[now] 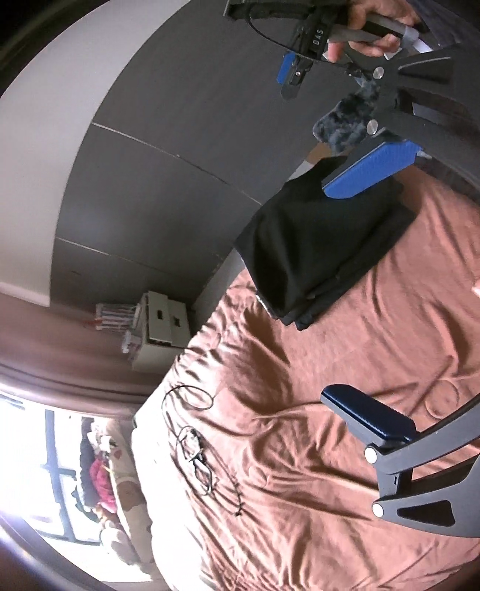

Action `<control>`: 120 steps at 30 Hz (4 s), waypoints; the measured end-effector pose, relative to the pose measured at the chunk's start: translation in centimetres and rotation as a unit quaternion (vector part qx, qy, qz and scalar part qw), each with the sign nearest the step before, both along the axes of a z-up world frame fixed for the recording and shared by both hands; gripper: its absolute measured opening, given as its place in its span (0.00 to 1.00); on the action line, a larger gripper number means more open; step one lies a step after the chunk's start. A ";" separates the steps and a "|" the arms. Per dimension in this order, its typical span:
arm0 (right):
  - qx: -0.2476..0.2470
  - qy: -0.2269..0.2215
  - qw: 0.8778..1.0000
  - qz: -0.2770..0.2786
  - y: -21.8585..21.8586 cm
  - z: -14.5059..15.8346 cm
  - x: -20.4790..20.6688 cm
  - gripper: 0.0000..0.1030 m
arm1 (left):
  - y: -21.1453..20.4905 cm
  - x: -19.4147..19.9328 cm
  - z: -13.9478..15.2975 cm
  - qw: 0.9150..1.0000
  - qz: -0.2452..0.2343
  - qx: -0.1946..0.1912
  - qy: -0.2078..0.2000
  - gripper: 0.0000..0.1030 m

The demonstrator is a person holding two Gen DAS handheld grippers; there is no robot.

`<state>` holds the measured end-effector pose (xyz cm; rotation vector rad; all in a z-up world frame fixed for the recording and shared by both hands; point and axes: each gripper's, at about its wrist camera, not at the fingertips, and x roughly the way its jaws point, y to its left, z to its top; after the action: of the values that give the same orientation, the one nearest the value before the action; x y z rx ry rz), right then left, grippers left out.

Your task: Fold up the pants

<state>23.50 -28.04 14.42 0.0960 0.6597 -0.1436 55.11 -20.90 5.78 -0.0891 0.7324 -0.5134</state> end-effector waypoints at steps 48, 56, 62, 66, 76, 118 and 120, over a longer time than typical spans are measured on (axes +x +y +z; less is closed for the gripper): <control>0.008 -0.094 0.995 0.038 13.1 -0.7 -25.4 0.87 | 19.4 -28.4 6.7 0.987 0.076 0.044 -0.133 0.99; 0.007 -0.120 0.991 0.055 14.6 -2.4 -30.0 0.88 | 22.5 -33.2 5.8 0.985 0.106 0.021 -0.133 0.99; 0.022 -0.126 0.990 0.063 14.6 -5.0 -32.5 0.87 | 23.8 -36.3 4.4 0.980 0.124 0.029 -0.151 0.99; 0.030 -0.120 0.990 0.071 14.7 -6.8 -33.4 0.87 | 24.2 -38.1 3.4 0.977 0.137 0.037 -0.161 0.99; 0.029 -0.138 0.988 0.066 15.7 -9.0 -35.8 0.87 | 22.6 -42.0 1.2 0.972 0.140 0.043 -0.185 0.99; -0.007 -0.151 0.985 0.088 19.3 -12.4 -38.2 1.00 | 18.7 -47.3 -3.7 0.970 0.141 0.040 -0.194 1.00; -0.011 -0.156 0.984 0.083 19.2 -12.3 -38.3 1.00 | 18.6 -47.2 -3.8 0.970 0.141 0.042 -0.195 0.99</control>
<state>-14.79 -8.80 2.13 0.0409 0.3519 0.0253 7.88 -2.32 2.03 -0.0114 0.3457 -0.2163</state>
